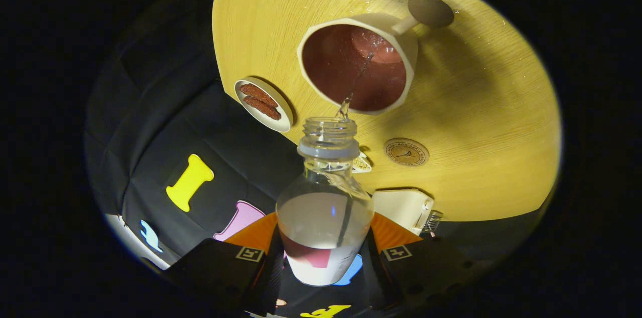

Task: Take the bottle from table, then pour the juice into the cup, finally place the bottle on the coaster

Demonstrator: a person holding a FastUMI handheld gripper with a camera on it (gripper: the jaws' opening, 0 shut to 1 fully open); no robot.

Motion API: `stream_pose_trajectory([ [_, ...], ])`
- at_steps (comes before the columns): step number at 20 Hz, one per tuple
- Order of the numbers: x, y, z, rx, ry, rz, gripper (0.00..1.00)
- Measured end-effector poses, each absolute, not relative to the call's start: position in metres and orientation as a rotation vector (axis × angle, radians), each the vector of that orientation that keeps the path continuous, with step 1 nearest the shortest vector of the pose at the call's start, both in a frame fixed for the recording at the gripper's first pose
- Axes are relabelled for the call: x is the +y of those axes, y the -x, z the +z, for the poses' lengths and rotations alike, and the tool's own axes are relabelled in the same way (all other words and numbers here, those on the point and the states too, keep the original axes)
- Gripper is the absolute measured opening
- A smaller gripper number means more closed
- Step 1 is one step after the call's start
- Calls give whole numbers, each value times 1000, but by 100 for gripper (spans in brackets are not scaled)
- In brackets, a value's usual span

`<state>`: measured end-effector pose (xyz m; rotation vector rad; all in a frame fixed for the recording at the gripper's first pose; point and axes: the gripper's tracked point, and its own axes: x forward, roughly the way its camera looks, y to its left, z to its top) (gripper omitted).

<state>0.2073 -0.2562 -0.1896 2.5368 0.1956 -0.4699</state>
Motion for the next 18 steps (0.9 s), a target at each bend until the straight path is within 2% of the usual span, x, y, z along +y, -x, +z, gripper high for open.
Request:
stream_pose_trajectory([
  [18, -264, -206, -187, 195, -2638, -465, 71],
])
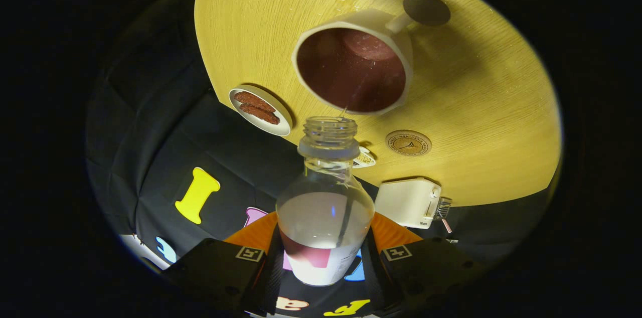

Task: Take the bottle from table, then pour the juice into the cup, finally place the bottle on the coaster

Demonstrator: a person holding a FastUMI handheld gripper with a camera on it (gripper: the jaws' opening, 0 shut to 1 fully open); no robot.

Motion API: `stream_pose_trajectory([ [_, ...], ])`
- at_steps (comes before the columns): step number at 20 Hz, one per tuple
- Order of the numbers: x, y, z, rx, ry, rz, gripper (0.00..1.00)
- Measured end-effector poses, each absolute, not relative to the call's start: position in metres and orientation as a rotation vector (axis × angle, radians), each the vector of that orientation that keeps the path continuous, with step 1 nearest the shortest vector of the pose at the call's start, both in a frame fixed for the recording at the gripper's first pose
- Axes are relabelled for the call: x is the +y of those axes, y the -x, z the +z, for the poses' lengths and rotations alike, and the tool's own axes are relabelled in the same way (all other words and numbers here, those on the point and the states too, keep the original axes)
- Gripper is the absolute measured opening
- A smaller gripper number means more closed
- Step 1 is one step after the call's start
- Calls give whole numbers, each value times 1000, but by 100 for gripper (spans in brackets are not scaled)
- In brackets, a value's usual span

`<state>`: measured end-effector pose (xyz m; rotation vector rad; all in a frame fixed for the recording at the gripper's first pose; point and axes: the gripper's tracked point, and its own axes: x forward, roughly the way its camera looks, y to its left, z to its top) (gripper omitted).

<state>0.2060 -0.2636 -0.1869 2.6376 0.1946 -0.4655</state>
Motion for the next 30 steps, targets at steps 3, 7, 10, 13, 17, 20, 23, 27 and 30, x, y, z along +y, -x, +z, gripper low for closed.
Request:
stream_pose_trajectory([
  [3, -264, -204, -186, 193, -2637, -465, 70],
  [7, -262, -203, -187, 196, -2641, -465, 70],
  [10, -262, -202, -187, 193, -2640, -466, 70],
  [13, -263, -202, -190, 187, -2638, -470, 70],
  [17, -266, -199, -187, 181, -2639, -472, 70],
  [20, -267, -200, -189, 166, -2633, -480, 70],
  [23, -268, -198, -192, 151, -2632, -491, 70],
  [27, -265, -197, -192, 120, -2596, -510, 70],
  [30, -255, -194, -188, 139, -2470, -505, 70],
])
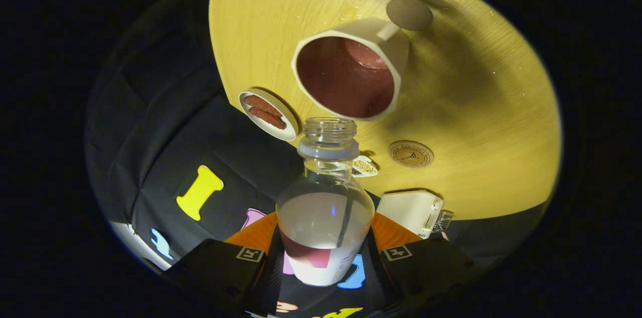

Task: Take the bottle from table, then pour the juice into the cup, finally place the bottle on the coaster

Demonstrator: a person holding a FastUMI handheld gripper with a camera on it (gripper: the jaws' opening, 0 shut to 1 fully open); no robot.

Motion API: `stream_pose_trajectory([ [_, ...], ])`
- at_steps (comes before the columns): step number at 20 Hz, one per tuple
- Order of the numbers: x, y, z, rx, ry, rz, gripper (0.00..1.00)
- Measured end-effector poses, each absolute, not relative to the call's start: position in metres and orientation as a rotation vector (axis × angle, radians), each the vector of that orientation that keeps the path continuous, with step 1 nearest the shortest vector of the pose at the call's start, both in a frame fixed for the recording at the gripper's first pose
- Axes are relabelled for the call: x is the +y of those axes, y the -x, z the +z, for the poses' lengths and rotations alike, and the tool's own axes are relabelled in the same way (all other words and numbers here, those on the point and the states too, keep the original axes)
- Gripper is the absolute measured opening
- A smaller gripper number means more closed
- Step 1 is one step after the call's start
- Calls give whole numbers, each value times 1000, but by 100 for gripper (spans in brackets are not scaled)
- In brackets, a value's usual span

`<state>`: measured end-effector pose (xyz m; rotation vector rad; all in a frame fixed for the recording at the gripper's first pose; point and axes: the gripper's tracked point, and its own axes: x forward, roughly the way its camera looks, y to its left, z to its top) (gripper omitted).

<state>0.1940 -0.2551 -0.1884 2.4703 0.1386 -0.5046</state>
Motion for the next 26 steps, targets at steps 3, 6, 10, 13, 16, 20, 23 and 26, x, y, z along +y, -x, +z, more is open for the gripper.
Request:
stream_pose_trajectory([
  [3, -244, -188, -176, 158, -2251, -473, 70],
  [6, -245, -175, -158, 139, -1958, -471, 71],
  [10, -226, -159, -143, 164, -1529, -410, 70],
  [13, -213, -143, -147, 180, -1205, -402, 70],
  [16, -192, -134, -160, 205, -861, -350, 70],
  [20, -163, -122, -165, 187, -539, -289, 70],
  [23, -153, -119, -162, 162, -348, -284, 70],
  [26, -147, -128, -152, 120, -188, -279, 70],
])
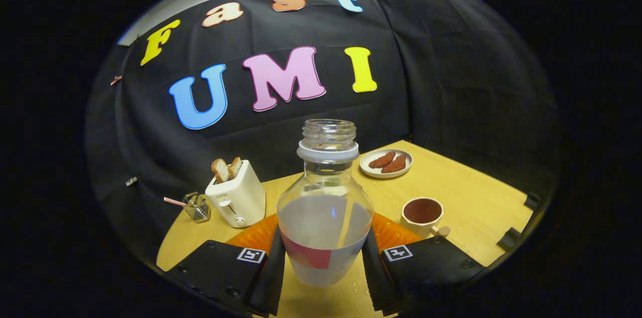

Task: Take the bottle from table, then pour the juice into the cup, finally place the bottle on the coaster

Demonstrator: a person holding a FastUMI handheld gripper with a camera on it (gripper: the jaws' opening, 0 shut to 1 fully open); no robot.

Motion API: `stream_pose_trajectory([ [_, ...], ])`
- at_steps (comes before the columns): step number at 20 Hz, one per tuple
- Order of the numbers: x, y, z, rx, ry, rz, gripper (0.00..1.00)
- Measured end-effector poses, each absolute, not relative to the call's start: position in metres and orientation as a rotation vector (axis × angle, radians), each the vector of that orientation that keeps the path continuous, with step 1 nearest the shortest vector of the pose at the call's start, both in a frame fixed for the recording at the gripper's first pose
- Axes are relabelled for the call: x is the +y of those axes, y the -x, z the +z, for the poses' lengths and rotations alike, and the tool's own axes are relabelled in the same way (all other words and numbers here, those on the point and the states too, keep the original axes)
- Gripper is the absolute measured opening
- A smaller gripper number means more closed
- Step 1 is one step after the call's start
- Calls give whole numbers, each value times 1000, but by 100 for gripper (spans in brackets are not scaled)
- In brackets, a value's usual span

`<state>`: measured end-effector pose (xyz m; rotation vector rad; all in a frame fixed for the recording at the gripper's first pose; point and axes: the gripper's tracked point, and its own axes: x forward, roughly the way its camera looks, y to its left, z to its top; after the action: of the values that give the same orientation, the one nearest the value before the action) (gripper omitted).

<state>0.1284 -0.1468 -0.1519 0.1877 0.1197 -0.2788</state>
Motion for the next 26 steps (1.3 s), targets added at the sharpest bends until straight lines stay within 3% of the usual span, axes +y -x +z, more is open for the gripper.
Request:
stream_pose_trajectory([
  [11, -118, -219, -155, 59, 64, -248, 70],
  [26, -131, -322, -232, 123, 102, -256, 71],
])
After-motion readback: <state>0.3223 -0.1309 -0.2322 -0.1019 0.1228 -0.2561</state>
